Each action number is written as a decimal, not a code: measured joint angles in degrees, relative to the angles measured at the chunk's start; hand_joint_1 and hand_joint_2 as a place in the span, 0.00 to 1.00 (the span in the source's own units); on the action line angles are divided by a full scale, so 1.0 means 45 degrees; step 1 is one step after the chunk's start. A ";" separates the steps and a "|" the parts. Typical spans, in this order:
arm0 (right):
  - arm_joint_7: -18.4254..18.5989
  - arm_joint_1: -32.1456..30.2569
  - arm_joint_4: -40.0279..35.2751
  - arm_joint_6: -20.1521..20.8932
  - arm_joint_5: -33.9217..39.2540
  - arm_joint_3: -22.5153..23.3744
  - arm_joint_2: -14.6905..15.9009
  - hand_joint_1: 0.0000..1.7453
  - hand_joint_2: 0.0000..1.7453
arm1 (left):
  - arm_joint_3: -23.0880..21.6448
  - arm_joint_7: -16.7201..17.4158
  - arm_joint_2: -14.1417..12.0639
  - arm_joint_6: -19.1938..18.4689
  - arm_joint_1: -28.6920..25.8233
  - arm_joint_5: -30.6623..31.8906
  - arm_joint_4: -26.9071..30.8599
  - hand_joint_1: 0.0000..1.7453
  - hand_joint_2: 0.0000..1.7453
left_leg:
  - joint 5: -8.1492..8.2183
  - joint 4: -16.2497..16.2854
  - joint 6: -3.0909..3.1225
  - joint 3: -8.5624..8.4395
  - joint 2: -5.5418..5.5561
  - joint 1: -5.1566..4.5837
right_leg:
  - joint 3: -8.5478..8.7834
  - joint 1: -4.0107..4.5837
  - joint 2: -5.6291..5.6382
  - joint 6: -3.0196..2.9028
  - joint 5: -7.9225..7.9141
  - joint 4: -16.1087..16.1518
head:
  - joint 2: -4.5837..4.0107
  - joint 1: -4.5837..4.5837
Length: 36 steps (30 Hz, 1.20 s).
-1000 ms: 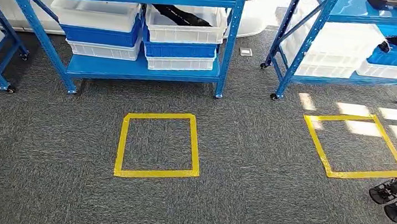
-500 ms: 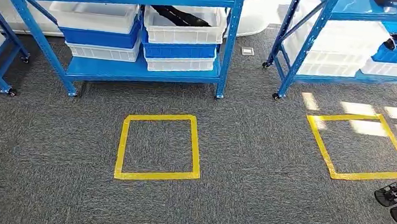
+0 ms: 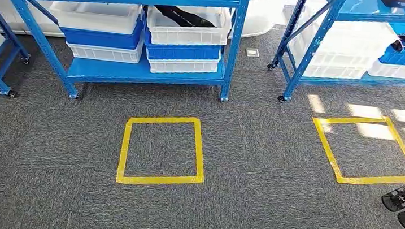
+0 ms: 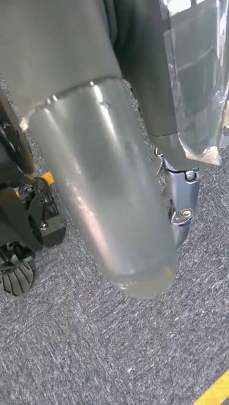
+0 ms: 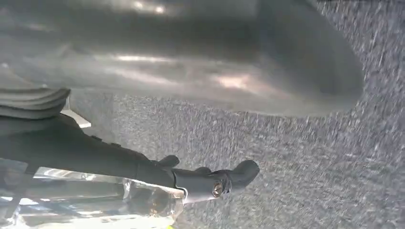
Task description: Take the parts from the cabinet and place them on the table.
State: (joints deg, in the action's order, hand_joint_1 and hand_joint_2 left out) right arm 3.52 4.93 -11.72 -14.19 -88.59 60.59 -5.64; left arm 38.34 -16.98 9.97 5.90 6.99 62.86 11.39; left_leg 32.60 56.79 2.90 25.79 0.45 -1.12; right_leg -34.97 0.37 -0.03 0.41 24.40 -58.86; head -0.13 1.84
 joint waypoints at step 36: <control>-0.0306 -0.0020 0.0010 0.0379 -0.0189 -0.0272 -0.0020 0.00 0.00 | 0.0000 0.0233 -0.0019 -0.0073 0.0001 0.0053 -0.0005 0.00 0.00 | -0.0066 -0.0145 0.0110 -0.0027 -0.0001 -0.0164 | 0.0204 -0.0105 -0.0016 0.0108 -0.0122 0.0449 | 0.0000 0.0010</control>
State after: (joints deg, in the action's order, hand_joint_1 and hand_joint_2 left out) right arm 2.14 4.84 -11.67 -12.48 -89.44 59.36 -5.73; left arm 38.34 -15.93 9.88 5.57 7.00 63.10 11.37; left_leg 32.30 56.13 3.40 25.67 0.45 -1.86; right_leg -34.05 -0.11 -0.11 0.89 23.86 -56.84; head -0.13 1.88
